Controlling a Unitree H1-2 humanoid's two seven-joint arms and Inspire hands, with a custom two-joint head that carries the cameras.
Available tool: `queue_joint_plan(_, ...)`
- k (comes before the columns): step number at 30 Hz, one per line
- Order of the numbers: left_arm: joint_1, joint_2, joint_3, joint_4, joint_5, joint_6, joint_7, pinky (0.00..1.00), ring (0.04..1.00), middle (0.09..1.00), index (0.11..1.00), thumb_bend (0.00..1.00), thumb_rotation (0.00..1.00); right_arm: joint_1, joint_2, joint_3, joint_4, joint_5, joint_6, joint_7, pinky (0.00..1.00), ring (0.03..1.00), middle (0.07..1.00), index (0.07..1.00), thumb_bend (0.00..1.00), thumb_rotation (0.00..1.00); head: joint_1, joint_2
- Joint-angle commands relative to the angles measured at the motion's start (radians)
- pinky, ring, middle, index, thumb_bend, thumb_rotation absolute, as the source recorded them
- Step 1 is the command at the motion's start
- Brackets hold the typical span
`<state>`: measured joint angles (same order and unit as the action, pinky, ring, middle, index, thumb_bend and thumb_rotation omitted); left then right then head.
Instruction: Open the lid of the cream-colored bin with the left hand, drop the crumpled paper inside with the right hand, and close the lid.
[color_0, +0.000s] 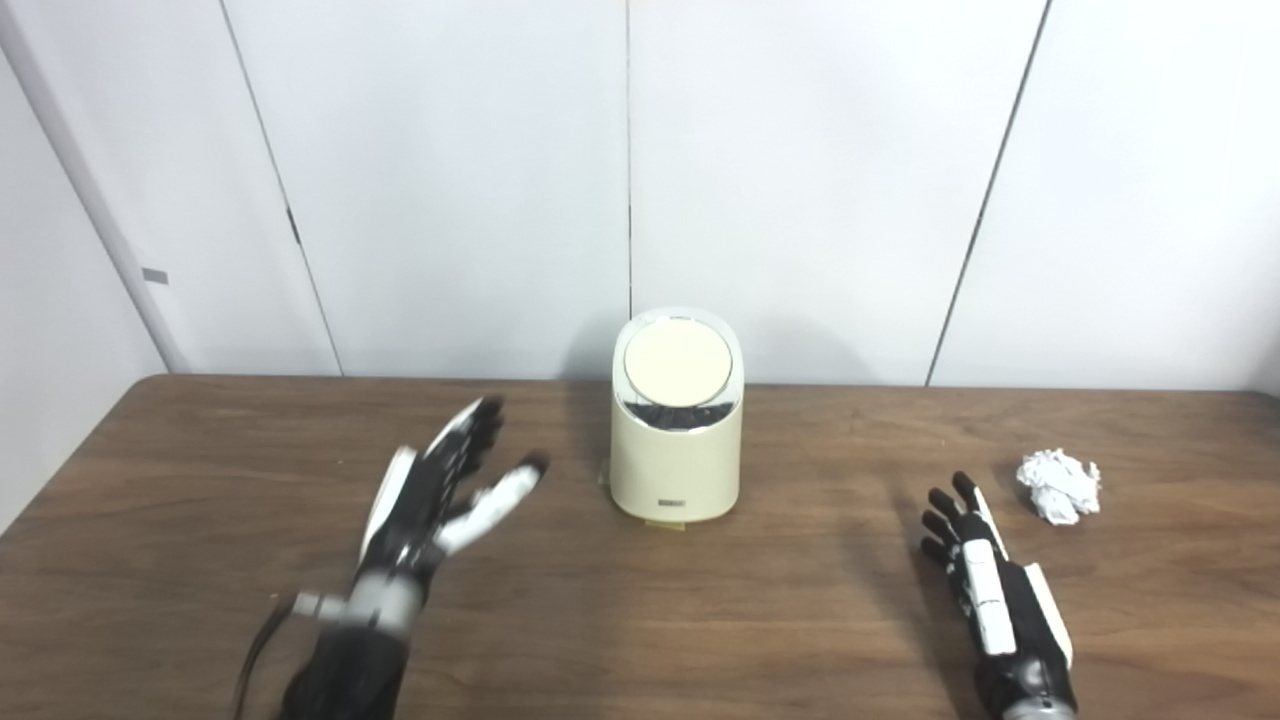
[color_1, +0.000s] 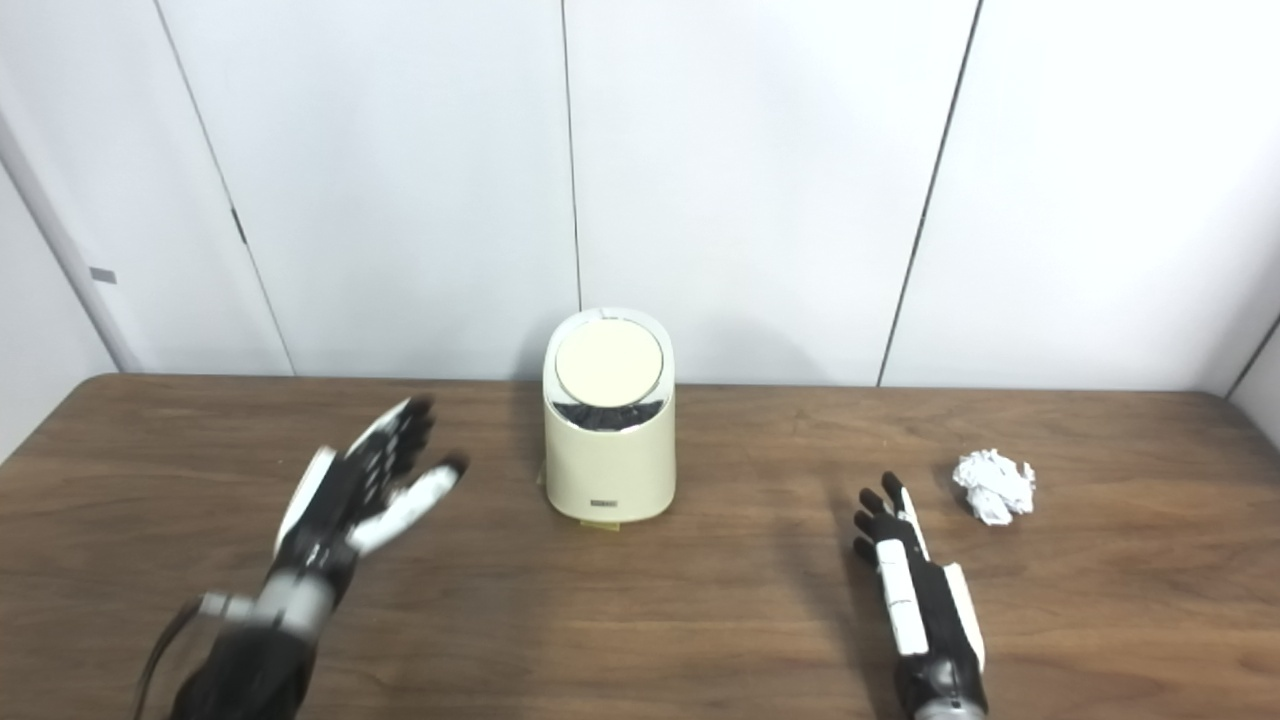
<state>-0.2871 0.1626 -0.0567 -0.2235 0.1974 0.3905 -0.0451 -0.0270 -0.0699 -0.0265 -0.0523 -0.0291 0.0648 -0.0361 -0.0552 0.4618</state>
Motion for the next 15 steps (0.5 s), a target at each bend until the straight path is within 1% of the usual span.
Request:
queue_joint_plan(1,-0.07,0.0,-0.008,-0.002,0.023,0.005,0.001,0.87,0.892,0.914,0.953,0.65,0.46,0.009,-0.006,0.01,0.016,-0.019,0.009,0.007,0.92,0.917,0.943,0.992,0.52,1.0,-0.003,-0.004)
queue_joint_plan(3,-0.11,-0.003,-0.011,0.017,0.024,0.015,-0.001,0.86,0.891,0.918,0.954,0.65,0.46,0.012,-0.009,0.015,0.015,-0.029,0.006,0.007,0.92,0.918,0.944,0.997,0.5,1.0,-0.003,-0.004)
queue_joint_plan(7,-0.186,0.001,-0.025,0.056,0.035,0.033,-0.016,0.86,0.908,0.935,0.968,0.68,0.49,0.018,-0.01,0.019,0.017,-0.048,0.003,0.002,0.91,0.909,0.934,0.986,0.5,1.0,-0.004,-0.008)
queue_joint_plan(9,-0.226,0.004,-0.039,0.066,0.051,0.064,-0.029,0.88,0.915,0.937,0.974,0.7,0.5,0.021,-0.009,0.019,0.015,-0.05,0.006,0.003,0.91,0.907,0.934,0.985,0.5,1.0,-0.008,-0.008)
queue_joint_plan(11,-0.264,0.01,-0.054,0.081,0.069,0.078,-0.052,0.89,0.923,0.944,0.984,0.71,0.51,0.023,-0.01,0.019,0.013,-0.051,0.008,0.005,0.91,0.907,0.937,0.986,0.48,1.0,-0.008,-0.005)
queue_joint_plan(14,-0.33,0.01,-0.073,0.132,0.109,0.079,-0.081,0.87,0.922,0.945,0.98,0.74,0.48,0.025,-0.007,0.018,0.012,-0.05,0.011,0.005,0.91,0.905,0.938,0.986,0.49,1.0,-0.009,-0.001)
queue_joint_plan(15,-0.349,0.009,-0.076,0.151,0.118,0.079,-0.086,0.85,0.919,0.945,0.978,0.77,0.48,0.025,-0.005,0.017,0.011,-0.044,0.013,0.007,0.92,0.906,0.938,0.985,0.5,1.0,-0.009,-0.001)
